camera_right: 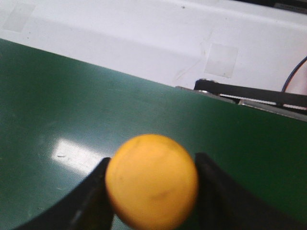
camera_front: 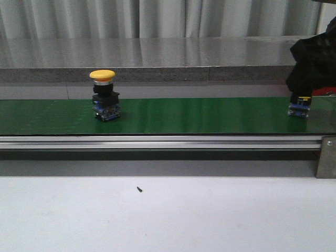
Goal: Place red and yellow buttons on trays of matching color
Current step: 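Lift the yellow button and lower it into the yellow tray, open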
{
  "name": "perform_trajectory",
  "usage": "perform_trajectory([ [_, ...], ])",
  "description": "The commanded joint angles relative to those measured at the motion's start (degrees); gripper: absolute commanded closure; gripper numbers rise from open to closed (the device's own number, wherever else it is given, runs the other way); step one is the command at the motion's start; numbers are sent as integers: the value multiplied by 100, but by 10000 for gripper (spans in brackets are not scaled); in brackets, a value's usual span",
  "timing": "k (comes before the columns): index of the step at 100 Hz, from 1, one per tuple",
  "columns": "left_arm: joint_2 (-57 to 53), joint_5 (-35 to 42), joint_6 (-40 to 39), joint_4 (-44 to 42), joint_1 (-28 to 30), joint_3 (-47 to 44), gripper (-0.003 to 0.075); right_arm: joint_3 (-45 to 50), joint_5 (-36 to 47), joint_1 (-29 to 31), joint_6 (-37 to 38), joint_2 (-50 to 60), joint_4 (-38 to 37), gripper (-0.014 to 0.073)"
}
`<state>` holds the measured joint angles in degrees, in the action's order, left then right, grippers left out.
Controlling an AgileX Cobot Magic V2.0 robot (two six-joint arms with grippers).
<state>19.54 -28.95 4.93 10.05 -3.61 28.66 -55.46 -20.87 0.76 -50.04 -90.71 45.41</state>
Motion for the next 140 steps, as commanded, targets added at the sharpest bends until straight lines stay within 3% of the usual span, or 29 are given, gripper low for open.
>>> perform_trajectory([
  [1, 40, 444, 21, 80, -40, 155, 739, -178, 173, 18, -47, 189, 41, 382],
  [21, 40, 444, 21, 80, -40, 155, 739, -178, 139, 81, -47, 437, 41, 386],
  [42, 40, 444, 21, 80, -40, 155, 740, -152, -523, 565, -26, 1272, 47, 388],
  [60, 40, 444, 21, 80, -40, 155, 740, 211, -816, 1508, 20, 2070, 47, 389],
  [89, 40, 444, 21, 80, -40, 155, 740, 1568, -1036, 2960, 211, 3118, 109, 389],
  [105, 40, 452, 21, 80, -40, 155, 740, 2232, -605, 3053, 211, 3259, 216, 389],
  [140, 40, 452, 21, 80, -40, 155, 740, 2504, -8, 3053, 211, 2922, 231, 389],
])
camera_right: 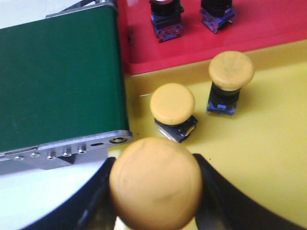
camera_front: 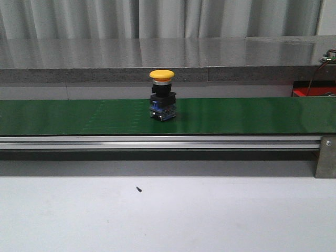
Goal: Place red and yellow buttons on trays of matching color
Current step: 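Lift the yellow button and lower it into the yellow tray, open, then move the right gripper back to the second yellow button and close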
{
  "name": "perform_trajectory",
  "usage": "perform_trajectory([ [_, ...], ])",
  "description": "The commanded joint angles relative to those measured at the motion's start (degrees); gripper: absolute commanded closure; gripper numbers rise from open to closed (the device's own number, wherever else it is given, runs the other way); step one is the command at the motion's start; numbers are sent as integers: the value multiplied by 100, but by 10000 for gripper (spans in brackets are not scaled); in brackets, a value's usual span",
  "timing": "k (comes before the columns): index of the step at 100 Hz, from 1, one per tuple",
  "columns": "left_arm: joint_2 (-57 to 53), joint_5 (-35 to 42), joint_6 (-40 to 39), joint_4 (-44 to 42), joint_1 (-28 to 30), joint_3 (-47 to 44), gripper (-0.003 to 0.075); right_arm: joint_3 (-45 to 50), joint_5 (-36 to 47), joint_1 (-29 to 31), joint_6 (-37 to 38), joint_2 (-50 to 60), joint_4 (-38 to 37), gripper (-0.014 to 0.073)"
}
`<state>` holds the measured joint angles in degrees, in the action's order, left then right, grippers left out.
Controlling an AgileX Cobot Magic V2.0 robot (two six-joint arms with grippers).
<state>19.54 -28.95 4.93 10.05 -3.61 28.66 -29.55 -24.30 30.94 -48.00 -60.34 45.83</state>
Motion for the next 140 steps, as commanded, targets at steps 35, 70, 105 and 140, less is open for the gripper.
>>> perform_trajectory([
  [35, 40, 452, 21, 80, -40, 155, 740, -87, 398, 32, 8, -1125, 329, 389],
  [70, 40, 452, 21, 80, -40, 155, 740, -87, 613, 28, 8, -1502, 347, 389],
  [105, 40, 452, 21, 80, -40, 155, 740, -217, 395, 28, 8, -1502, 341, 193],
  [140, 40, 452, 21, 80, -40, 155, 740, -564, -167, 28, 8, -1349, 236, 130],
])
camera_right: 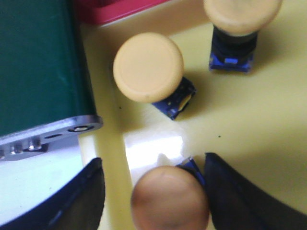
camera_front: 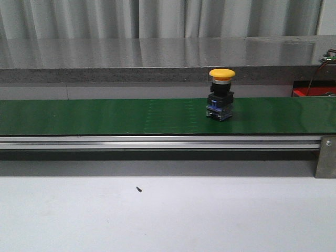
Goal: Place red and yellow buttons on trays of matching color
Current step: 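Move the right gripper back to the second yellow button and close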
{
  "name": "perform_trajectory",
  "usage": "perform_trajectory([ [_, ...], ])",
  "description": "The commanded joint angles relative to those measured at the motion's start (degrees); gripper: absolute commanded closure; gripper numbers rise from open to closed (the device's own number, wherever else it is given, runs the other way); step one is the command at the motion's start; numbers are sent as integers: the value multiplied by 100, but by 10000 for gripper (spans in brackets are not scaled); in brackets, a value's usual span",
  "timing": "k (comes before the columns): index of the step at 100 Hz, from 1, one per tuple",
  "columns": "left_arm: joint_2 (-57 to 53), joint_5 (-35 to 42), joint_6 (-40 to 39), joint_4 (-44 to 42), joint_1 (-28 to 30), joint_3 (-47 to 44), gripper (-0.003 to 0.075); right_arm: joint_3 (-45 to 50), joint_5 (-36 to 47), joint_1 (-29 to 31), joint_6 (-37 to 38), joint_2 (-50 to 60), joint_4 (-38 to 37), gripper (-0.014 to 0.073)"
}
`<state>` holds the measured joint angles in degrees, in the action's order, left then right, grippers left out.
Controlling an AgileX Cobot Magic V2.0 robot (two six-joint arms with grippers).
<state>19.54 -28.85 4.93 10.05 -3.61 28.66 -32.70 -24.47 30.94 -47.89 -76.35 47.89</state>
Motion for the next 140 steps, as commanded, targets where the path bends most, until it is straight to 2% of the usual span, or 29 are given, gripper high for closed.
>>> perform_trajectory([
  [1, 40, 442, 21, 80, -40, 155, 740, -261, -181, 28, -4, 262, 30, 130],
  [23, 40, 442, 21, 80, -40, 155, 740, -677, -677, -18, -4, 855, 80, 130],
  [40, 40, 479, 21, 80, -40, 155, 740, -1105, -1119, -706, -391, 949, 91, 130],
  [61, 40, 565, 21, 80, -40, 155, 740, -1450, -740, -1764, -972, 949, 85, 130],
  [82, 40, 588, 21, 80, -40, 155, 740, -1564, -301, -2361, -1567, 658, 85, 113],
  [140, 40, 588, 21, 80, -40, 155, 740, -2436, -577, -2657, -1567, -765, 424, 113],
])
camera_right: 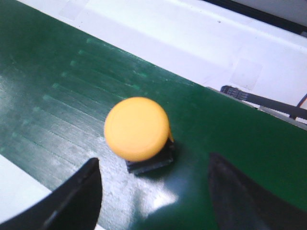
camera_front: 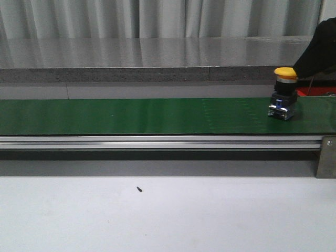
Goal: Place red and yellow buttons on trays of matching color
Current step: 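Move the right gripper back to the second yellow button and close, then place the yellow button in the yellow tray and open the right gripper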
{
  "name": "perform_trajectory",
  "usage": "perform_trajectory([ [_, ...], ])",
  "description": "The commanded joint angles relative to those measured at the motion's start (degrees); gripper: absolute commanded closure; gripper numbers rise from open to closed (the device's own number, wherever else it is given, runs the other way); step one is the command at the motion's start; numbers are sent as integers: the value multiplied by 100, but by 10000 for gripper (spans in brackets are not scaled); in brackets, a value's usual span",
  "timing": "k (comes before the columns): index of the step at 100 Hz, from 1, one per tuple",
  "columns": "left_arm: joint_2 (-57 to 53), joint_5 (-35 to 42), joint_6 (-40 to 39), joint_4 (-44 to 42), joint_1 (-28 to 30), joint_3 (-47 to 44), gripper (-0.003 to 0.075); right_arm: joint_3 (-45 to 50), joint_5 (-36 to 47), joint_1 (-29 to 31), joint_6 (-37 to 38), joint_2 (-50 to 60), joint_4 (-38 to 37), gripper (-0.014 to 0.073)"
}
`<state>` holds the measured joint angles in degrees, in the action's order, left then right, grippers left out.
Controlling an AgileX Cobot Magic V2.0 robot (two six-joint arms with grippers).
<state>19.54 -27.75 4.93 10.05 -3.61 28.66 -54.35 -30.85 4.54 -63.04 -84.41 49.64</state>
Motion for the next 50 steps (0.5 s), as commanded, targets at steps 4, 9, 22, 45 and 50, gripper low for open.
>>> perform_trajectory([
  [4, 40, 478, 21, 80, -40, 155, 740, -309, 41, -16, -51, -40, 249, 113],
  [9, 40, 478, 21, 80, -40, 155, 740, -349, 28, -16, -51, -126, 249, 113],
  [22, 40, 478, 21, 80, -40, 155, 740, -436, 56, -16, -51, -316, 256, 113],
  [45, 40, 478, 21, 80, -40, 155, 740, -545, 172, -16, -51, -585, 256, 202],
  [50, 40, 478, 21, 80, -40, 155, 740, -545, 178, -16, -51, -585, 256, 272],
])
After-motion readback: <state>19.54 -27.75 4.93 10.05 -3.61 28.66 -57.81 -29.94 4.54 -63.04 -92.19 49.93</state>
